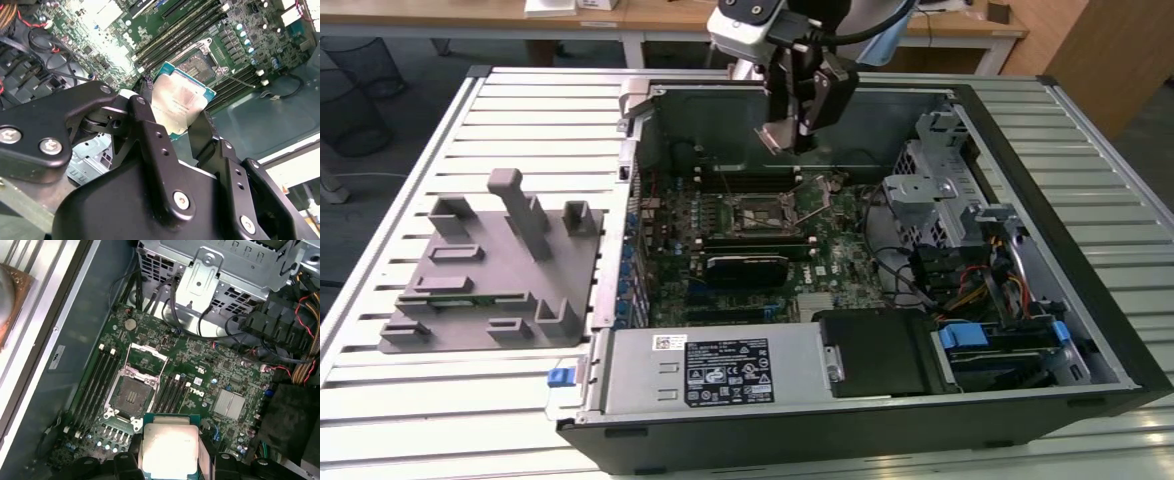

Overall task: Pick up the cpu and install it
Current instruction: 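Place the cpu into insertion slot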

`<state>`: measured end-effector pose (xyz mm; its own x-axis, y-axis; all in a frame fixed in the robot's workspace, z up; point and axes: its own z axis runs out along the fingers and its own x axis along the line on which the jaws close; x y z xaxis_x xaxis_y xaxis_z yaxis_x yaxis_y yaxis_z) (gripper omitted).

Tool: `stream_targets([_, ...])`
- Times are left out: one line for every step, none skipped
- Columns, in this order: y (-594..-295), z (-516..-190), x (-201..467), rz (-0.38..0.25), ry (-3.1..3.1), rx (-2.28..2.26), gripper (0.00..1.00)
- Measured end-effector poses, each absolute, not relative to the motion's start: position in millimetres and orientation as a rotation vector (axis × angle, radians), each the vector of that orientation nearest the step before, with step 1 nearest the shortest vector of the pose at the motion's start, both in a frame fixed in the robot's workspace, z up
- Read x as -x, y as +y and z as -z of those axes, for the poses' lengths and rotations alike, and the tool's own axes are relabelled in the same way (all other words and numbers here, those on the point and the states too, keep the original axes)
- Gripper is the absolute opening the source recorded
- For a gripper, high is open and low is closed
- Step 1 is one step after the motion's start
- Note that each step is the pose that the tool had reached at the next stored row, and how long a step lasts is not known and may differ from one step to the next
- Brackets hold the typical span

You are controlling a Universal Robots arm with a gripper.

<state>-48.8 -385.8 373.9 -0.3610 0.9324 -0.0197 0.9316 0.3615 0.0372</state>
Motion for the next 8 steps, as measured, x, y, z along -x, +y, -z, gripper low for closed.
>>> stream_targets([-385.7,-373.4,48.9,-0.03,2.549,-1.771,0.53])
stream_targets([-385.5,-372.8,49.0,-0.03,2.539,-1.786,0.53])
stream_targets([-385.3,-372.1,49.0,-0.029,2.528,-1.8,0.53])
stream_targets([-384.9,-371.4,49.1,-0.029,2.52,-1.812,0.53])
stream_targets([-384.3,-370.7,49.1,-0.028,2.514,-1.821,0.53])
stream_targets([-383.6,-369.9,49.1,-0.028,2.509,-1.827,0.53])
stream_targets([-382.7,-369.3,49.2,-0.028,2.505,-1.832,0.53])
stream_targets([-381.9,-368.8,49.3,-0.028,2.503,-1.835,0.53])
